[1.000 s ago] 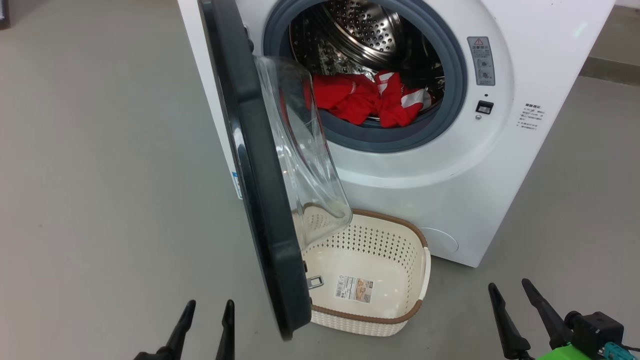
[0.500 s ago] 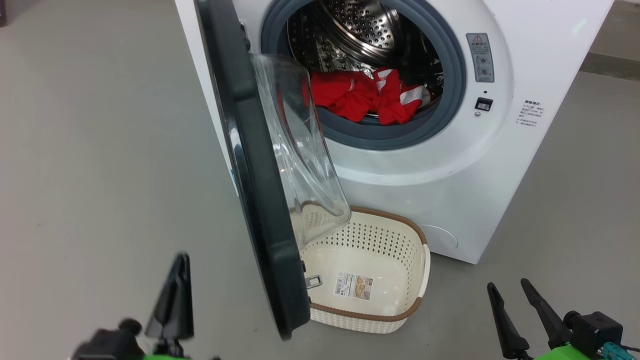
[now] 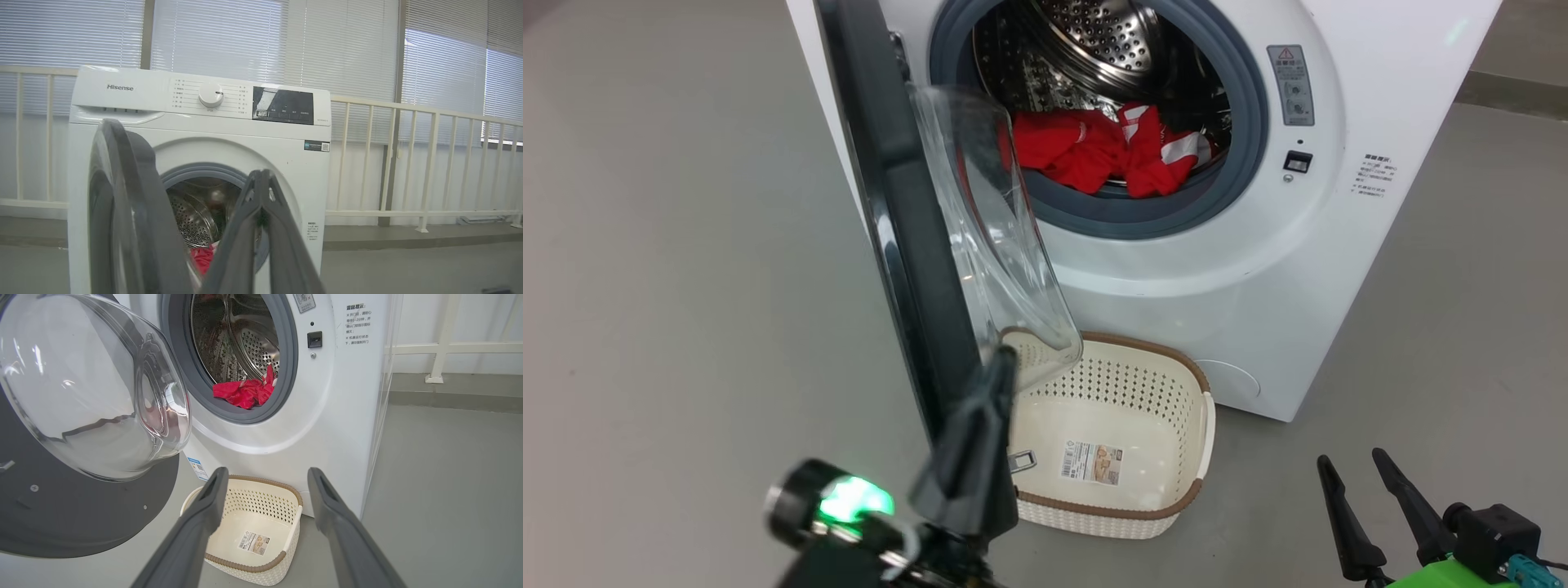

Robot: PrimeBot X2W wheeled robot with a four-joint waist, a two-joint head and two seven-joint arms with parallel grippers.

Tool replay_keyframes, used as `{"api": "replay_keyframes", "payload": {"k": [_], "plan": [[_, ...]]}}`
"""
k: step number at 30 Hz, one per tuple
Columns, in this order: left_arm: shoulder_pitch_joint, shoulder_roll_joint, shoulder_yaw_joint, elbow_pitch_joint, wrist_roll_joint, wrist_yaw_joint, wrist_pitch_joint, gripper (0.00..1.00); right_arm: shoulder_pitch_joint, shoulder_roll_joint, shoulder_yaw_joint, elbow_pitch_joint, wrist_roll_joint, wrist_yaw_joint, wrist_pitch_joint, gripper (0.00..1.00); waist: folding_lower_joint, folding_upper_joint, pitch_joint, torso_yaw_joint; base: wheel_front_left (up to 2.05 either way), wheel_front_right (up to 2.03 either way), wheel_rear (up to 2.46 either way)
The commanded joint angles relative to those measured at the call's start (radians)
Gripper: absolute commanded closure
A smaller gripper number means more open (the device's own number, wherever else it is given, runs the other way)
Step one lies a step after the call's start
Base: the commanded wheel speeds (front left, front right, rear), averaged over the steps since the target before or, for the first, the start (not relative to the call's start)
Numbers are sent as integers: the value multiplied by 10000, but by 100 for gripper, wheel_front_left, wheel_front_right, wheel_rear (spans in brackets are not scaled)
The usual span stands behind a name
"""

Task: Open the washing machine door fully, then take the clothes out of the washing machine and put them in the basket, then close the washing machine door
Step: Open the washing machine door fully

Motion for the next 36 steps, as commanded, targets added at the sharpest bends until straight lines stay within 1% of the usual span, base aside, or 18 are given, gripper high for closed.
{"api": "replay_keyframes", "payload": {"k": [1,4,6,7,10,14,20,24,29,36], "plan": [[-122,50,-31,206,-148,-105,-38,100,-385,-187,247,-285,-141,2,-120,0,0,0,20,-33,0,0,0],[44,50,-671,1406,-692,-232,-38,100,-404,-176,286,-298,-133,2,-120,0,0,0,46,-89,0,0,0],[99,50,-943,2247,-1050,-309,-38,100,-411,-178,309,-303,-129,2,-120,0,0,0,69,-121,0,0,0],[74,50,-1033,2681,-1056,-332,-38,100,-413,-180,324,-303,-130,2,-120,0,0,0,79,-139,0,0,0],[16,50,-1061,3494,-1486,-275,-38,100,-426,-191,349,-302,-119,2,-120,0,0,0,109,-181,0,0,0],[-130,50,-926,4134,-1844,-145,-38,100,-422,-205,350,-296,-111,2,-120,0,0,0,124,-193,0,0,0],[-205,50,-564,4394,-2059,49,-38,100,-395,-203,337,-303,-101,2,-120,0,0,0,79,-156,0,0,0],[-100,50,-277,4436,-2027,87,-38,100,-363,-161,305,-318,-110,2,-120,0,0,0,37,-88,0,0,0],[92,50,86,4319,-1955,117,-38,100,-321,-120,288,-344,-126,2,-120,0,0,0,25,12,0,0,0],[452,50,880,3932,-1726,232,-38,100,-300,-107,255,-375,-130,2,-120,0,0,0,48,235,0,0,0]]}}
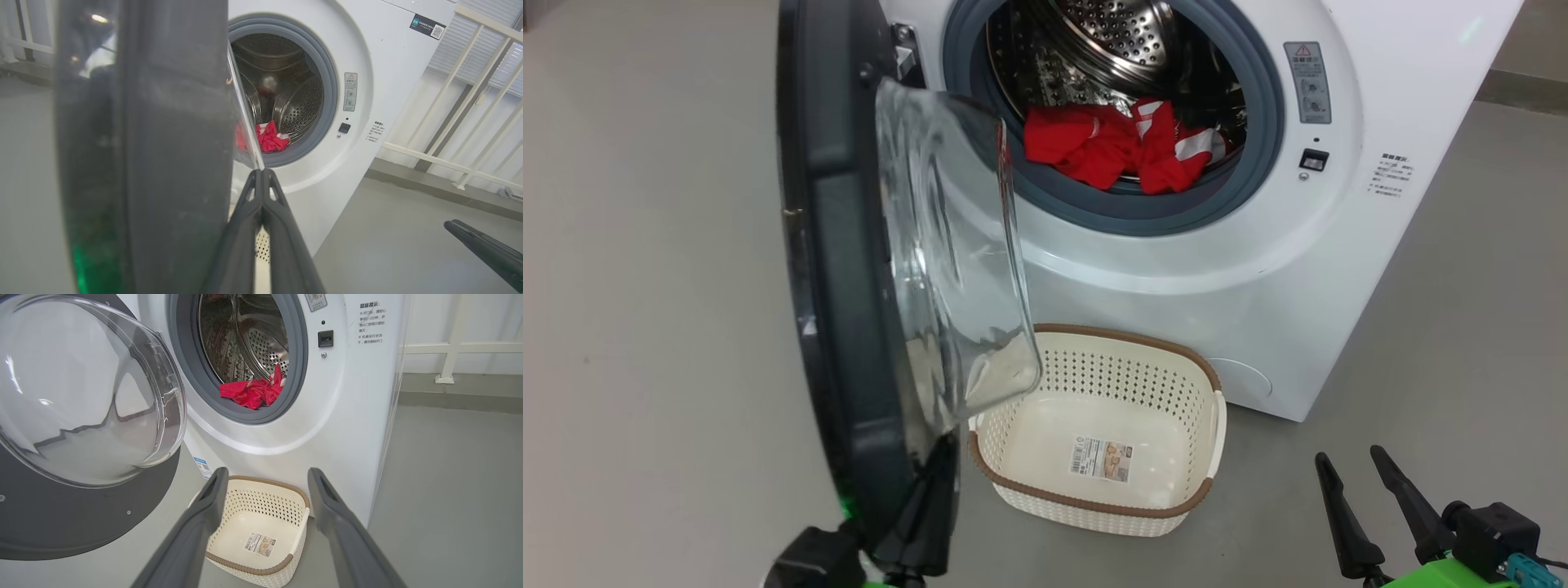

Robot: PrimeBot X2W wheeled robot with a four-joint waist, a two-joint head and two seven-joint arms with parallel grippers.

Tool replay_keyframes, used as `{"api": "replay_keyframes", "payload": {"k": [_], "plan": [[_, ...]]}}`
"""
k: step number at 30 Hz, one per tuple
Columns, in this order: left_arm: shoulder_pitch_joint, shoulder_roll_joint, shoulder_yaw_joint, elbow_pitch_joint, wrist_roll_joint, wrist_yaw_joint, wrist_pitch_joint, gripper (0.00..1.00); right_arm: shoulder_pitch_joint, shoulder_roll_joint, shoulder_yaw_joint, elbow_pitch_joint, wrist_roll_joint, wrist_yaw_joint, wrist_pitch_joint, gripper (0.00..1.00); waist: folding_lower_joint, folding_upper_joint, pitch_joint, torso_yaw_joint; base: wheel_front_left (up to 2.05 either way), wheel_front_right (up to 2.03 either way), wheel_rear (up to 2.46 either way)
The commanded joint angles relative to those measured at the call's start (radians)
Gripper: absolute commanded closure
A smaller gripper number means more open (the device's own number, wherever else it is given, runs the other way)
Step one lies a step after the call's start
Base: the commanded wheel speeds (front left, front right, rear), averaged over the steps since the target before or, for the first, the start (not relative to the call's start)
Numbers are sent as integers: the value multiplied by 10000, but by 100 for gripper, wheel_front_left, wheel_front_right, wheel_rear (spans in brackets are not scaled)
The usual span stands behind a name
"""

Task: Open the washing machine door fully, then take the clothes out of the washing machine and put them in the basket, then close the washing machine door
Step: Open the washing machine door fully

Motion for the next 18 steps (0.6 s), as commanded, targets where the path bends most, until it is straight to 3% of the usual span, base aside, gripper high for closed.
{"api": "replay_keyframes", "payload": {"k": [1,9,18], "plan": [[-154,106,612,-308,55,208,-65,100,-288,-135,221,-275,-132,2,-120,0,-1,-1,5,42,0,0,0],[94,106,2060,-599,274,469,-65,100,-343,-133,316,-316,-161,2,-120,0,-1,-1,75,85,0,0,0],[-220,106,3589,-499,729,420,-65,100,-436,-204,337,-332,-152,2,-120,0,-1,-1,261,-43,0,0,0]]}}
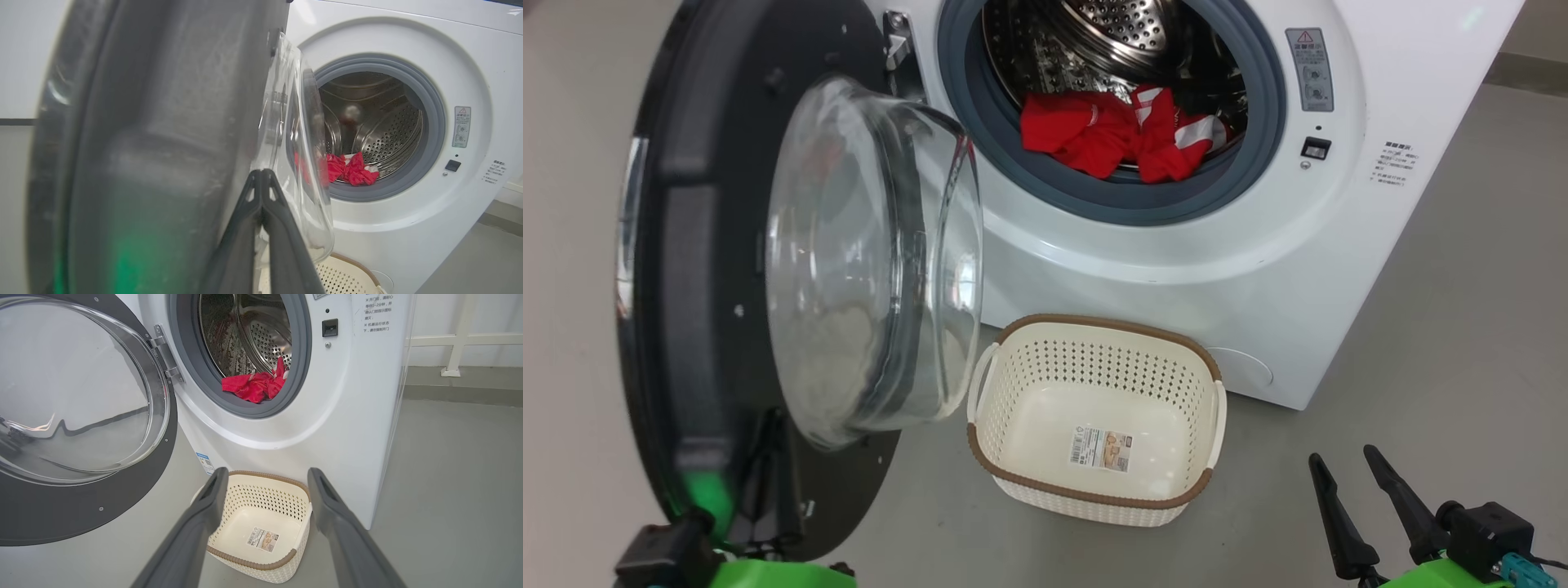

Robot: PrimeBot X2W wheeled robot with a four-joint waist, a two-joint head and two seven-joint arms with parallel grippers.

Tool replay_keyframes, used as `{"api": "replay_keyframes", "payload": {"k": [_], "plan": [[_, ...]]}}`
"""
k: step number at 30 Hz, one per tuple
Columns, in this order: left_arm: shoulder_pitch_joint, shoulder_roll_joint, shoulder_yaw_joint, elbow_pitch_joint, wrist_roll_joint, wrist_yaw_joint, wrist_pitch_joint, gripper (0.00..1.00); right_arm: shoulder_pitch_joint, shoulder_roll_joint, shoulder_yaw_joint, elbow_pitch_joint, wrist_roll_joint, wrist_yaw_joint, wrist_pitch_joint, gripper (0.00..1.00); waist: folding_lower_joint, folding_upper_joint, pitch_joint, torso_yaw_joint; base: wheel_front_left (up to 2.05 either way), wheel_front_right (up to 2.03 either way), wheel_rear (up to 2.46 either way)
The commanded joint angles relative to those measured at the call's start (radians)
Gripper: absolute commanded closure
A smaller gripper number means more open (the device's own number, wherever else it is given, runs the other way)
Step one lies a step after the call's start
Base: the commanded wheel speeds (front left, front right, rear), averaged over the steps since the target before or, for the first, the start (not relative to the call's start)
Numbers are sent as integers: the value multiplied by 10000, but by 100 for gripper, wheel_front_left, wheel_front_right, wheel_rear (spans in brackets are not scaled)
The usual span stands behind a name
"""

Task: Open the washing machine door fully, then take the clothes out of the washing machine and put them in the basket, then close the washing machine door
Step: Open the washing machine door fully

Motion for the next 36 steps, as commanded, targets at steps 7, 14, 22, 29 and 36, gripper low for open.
{"api": "replay_keyframes", "payload": {"k": [7,14,22,29,36], "plan": [[-824,127,1741,17,337,-58,-61,100,-507,-214,198,-291,-161,2,-120,0,0,0,197,-148,0,0,0],[-1469,159,3113,576,514,-475,-61,100,-624,-297,225,-313,-145,2,-120,0,0,0,401,-279,0,0,0],[-2113,218,4386,1027,921,-799,-61,100,-718,-397,244,-351,-135,2,-120,0,0,0,623,-451,0,0,0],[-2848,506,5454,1644,1295,-1030,-61,100,-878,-540,276,-405,-100,2,-120,0,0,0,959,-633,0,0,0],[-3571,781,6198,2378,1651,-1106,-61,100,-1046,-693,298,-483,-80,2,-120,0,0,0,1306,-788,0,0,0]]}}
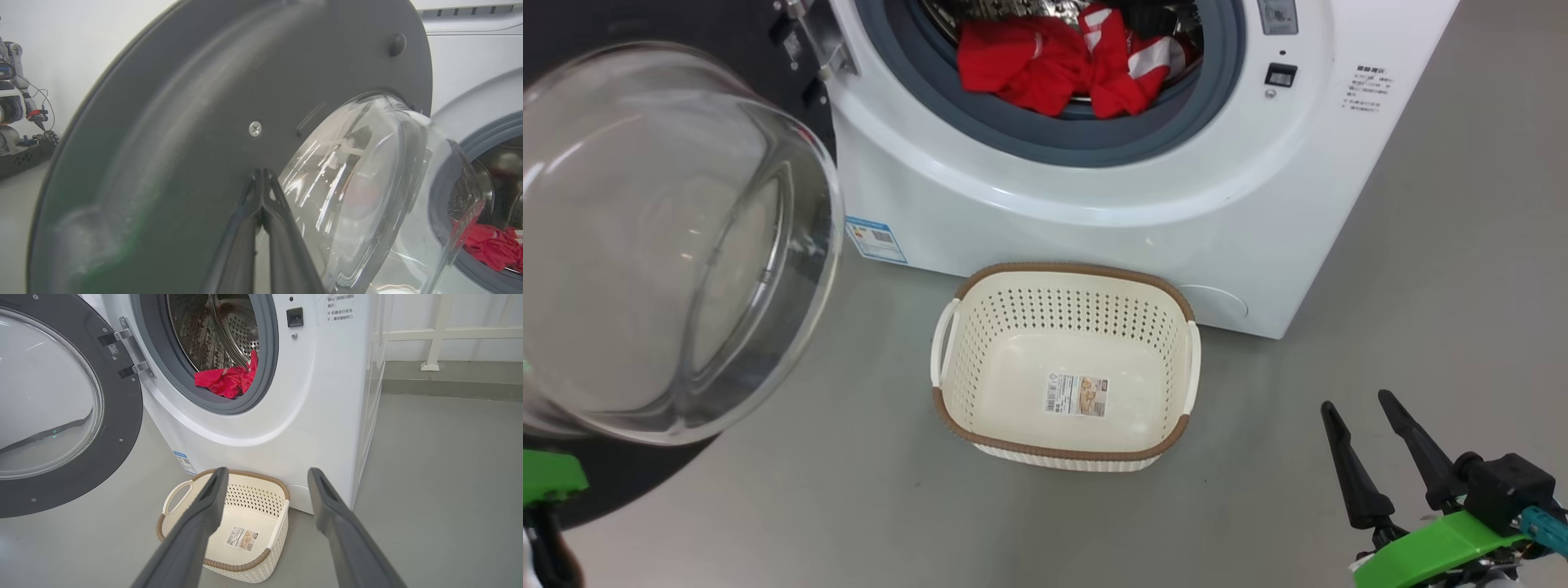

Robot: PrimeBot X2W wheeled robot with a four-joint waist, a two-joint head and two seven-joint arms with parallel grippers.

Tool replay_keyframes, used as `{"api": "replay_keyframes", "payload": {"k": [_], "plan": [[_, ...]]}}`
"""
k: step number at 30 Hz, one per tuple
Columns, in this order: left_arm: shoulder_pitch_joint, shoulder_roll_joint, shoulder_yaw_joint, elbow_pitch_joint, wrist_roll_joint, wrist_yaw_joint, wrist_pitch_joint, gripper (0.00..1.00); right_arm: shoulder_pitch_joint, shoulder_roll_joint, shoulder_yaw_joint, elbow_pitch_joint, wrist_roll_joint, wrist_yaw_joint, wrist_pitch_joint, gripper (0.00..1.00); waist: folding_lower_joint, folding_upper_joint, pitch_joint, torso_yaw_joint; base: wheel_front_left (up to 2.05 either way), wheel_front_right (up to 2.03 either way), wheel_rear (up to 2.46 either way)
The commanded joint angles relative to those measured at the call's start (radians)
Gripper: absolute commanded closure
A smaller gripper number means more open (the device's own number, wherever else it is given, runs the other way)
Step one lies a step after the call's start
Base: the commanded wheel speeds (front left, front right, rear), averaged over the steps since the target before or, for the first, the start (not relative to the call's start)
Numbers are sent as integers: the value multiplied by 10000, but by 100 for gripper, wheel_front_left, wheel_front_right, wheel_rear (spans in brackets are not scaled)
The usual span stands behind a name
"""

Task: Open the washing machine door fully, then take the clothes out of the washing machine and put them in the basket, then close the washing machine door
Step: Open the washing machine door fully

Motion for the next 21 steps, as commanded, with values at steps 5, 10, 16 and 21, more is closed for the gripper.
{"api": "replay_keyframes", "payload": {"k": [5,10,16,21], "plan": [[-679,804,898,255,351,57,-38,100,-433,-234,249,-319,-62,2,-120,0,0,-1,367,-181,0,0,0],[-1046,1041,1315,663,490,-17,-38,100,-540,-298,241,-362,-54,2,-120,0,0,-1,543,-234,0,0,0],[-1351,1202,1614,1009,699,-129,-38,100,-573,-299,207,-368,-64,2,-120,0,0,-1,610,-255,0,0,0],[-1450,1207,1711,1181,821,-293,-38,100,-613,-261,195,-342,-69,2,-120,0,0,-1,574,-250,0,0,0]]}}
